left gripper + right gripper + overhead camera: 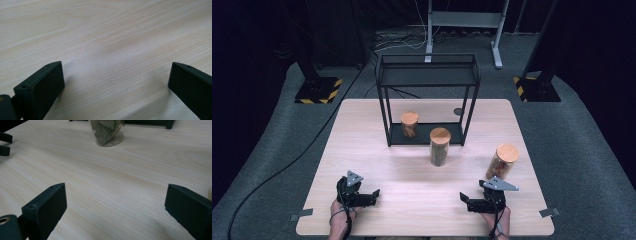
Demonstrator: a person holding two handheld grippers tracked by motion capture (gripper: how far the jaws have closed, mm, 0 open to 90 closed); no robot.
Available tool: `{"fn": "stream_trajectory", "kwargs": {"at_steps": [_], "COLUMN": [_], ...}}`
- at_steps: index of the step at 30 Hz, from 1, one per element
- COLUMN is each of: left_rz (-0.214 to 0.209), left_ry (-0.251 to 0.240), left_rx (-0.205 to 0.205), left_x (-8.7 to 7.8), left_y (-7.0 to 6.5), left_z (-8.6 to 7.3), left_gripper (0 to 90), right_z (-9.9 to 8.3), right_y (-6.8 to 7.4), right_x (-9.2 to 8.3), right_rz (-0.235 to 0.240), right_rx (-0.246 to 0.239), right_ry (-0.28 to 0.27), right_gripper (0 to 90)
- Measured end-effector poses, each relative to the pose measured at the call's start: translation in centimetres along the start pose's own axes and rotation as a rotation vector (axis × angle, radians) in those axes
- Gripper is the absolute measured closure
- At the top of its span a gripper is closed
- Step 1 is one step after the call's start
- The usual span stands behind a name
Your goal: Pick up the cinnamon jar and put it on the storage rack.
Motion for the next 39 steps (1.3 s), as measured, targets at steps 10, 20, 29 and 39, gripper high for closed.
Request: {"fn": "stream_trajectory", "kwargs": {"at_steps": [10,20,29,39], "left_rz": [0.01,0.012,0.016,0.014], "left_ry": [0.008,0.008,0.008,0.006], "left_rx": [0.014,0.011,0.007,0.007], "left_x": [0.1,0.13,0.14,0.17], "left_y": [-0.1,-0.09,-0.07,-0.01], "left_z": [0.04,0.06,0.06,0.08], "left_gripper": [0.0,0.0,0.0,0.0], "right_z": [0.0,0.0,0.01,0.0], "right_y": [0.04,0.05,0.0,0.05], "right_x": [0.06,0.06,0.06,-0.03], "right_rz": [-0.002,-0.003,-0.003,-0.006], "right_rx": [-0.005,-0.005,0.001,-0.007], "right_ry": [0.004,0.003,0.005,-0.008], "right_gripper": [3.4,3.4,3.4,3.4]}}
Point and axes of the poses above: each handheld gripper's, and its own axes: x roughly forward along the jaws, z roughly out of its top, y roughly to its left, the point moved 4 cm from there along x, roughly forward along the jaws, and after that the axes turned 8 degrees about x, right-handed, at the moved point
